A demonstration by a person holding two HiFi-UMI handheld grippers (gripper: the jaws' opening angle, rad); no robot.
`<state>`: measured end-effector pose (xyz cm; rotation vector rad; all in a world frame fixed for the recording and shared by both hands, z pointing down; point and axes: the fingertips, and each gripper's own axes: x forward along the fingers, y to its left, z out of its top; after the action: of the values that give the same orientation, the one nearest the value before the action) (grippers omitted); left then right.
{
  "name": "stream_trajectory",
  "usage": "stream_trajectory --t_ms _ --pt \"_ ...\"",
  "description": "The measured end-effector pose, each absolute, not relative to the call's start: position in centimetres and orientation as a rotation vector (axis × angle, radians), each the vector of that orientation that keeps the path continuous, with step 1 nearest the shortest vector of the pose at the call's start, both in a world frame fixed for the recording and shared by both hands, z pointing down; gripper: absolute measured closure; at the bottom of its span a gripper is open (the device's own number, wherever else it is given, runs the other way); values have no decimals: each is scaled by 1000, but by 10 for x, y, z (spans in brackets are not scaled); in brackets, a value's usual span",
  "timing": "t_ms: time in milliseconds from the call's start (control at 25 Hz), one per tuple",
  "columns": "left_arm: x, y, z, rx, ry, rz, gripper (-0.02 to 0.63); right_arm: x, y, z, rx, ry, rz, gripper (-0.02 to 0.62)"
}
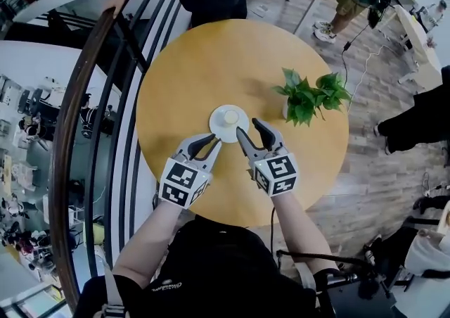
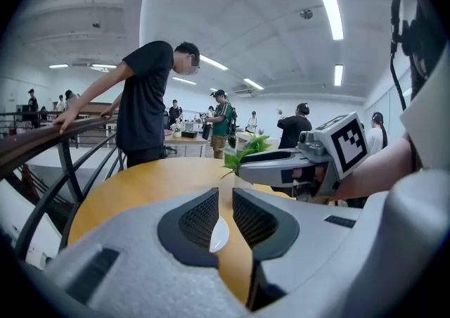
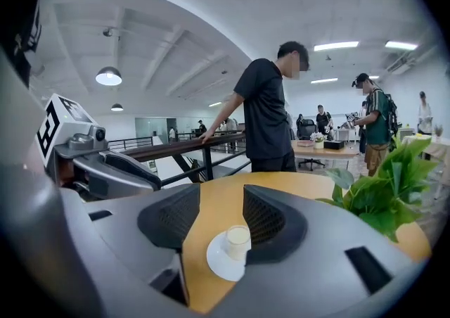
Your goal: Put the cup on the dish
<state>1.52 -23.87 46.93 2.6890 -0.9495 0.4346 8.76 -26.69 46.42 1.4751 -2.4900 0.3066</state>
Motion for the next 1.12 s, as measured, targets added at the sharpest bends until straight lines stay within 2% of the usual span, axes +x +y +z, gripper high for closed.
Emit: stream_trajectory --t_ms 800,1120 --pt "31 -219 387 2841 -980 377 540 79 -212 364 1516 -2652 155 516" --pt "28 -218 371 2855 -971 312 540 71 -209 357 1501 -2669 138 522"
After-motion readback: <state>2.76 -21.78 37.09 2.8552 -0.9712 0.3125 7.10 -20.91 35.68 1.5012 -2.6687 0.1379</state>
